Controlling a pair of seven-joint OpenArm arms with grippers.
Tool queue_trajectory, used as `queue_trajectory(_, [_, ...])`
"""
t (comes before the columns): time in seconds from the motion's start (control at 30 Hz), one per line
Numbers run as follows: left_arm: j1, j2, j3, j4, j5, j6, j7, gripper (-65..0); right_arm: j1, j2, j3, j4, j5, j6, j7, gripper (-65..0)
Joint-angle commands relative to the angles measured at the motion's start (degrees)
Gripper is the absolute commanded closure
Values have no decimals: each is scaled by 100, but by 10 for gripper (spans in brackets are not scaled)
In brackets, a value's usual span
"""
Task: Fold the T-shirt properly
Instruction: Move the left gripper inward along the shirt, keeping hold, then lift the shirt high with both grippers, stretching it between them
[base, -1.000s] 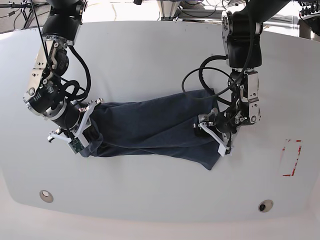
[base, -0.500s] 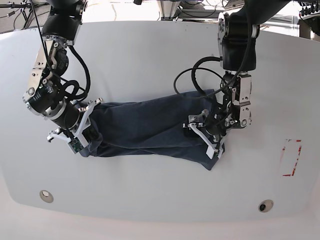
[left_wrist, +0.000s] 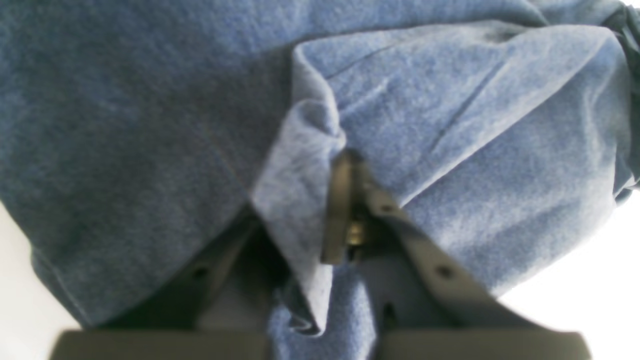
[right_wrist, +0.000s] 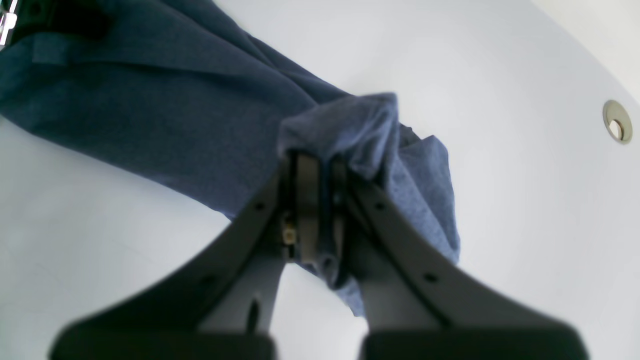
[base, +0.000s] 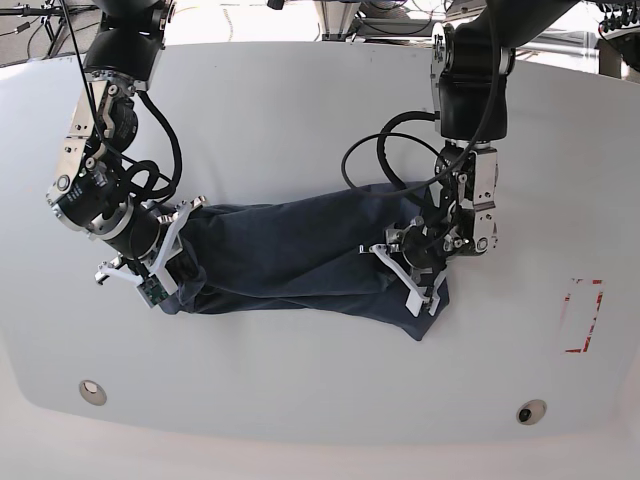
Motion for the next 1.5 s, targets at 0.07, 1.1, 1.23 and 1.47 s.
queue_trajectory(0.07, [-60, -10, 2, 446, -81, -43, -62, 0, 126, 71, 25, 104, 44, -10, 154, 0])
queue_trajectory(1.1, [-931, -230, -2064, 3373, -90, -1380, 2241, 0, 944, 256, 904, -476, 35, -10, 119, 0])
queue_trajectory(1.23, [-1564, -344, -2108, 3435, -90, -1362, 2329, 0, 1445, 431, 728, -740, 26, -10, 119, 0])
queue_trajectory(1.47, [-2751, -476, -2363, 3505, -55, -1195, 2347, 0, 2614, 765, 622, -1663, 26, -10, 119, 0])
